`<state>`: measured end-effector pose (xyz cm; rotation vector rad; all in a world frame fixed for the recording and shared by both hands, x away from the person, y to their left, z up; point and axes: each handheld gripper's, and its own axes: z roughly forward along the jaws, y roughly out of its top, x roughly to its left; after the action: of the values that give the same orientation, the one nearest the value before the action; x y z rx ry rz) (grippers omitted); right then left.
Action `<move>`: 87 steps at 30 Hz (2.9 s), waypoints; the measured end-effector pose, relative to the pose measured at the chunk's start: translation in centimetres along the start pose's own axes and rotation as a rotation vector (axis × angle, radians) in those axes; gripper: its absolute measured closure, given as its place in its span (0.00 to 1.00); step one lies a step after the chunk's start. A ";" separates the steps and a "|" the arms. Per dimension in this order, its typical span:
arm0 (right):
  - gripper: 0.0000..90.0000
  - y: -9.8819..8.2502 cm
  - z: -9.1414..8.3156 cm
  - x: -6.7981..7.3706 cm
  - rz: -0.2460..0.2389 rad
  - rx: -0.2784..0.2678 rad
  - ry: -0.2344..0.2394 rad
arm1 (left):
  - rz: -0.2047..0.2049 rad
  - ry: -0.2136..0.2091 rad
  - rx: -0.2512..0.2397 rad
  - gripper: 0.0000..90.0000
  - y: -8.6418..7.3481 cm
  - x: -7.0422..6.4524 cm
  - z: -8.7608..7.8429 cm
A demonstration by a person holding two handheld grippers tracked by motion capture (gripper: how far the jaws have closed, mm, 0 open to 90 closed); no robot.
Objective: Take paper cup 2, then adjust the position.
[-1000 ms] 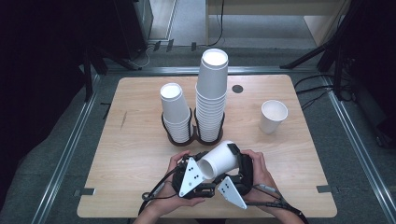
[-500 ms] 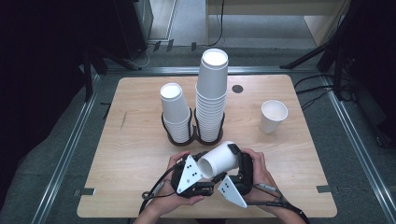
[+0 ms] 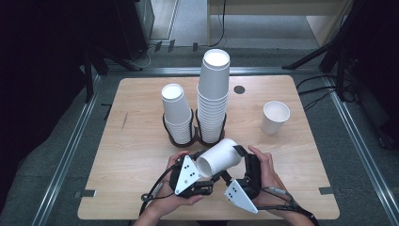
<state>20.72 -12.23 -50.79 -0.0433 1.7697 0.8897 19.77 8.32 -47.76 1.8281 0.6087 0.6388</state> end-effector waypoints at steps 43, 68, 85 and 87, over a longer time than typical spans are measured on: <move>0.00 2.4 -1.4 -4.9 1.367 -0.134 -0.003 | -0.198 0.131 -0.344 0.27 0.1 2.3 -2.1; 0.00 2.4 -1.1 -4.4 1.848 -0.180 0.077 | -0.211 0.108 -0.403 0.27 -0.2 0.7 -1.2; 0.00 1.8 -0.7 -4.2 2.050 -0.206 0.186 | -0.182 0.090 -0.426 0.27 -0.2 -0.3 -0.9; 0.00 1.8 -0.7 -4.2 2.070 -0.199 0.194 | -0.179 0.087 -0.427 0.27 -0.2 -0.4 -0.9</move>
<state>21.08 -12.95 -46.27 1.8773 1.3645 2.4268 18.85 8.68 -47.78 1.3386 0.6301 0.6714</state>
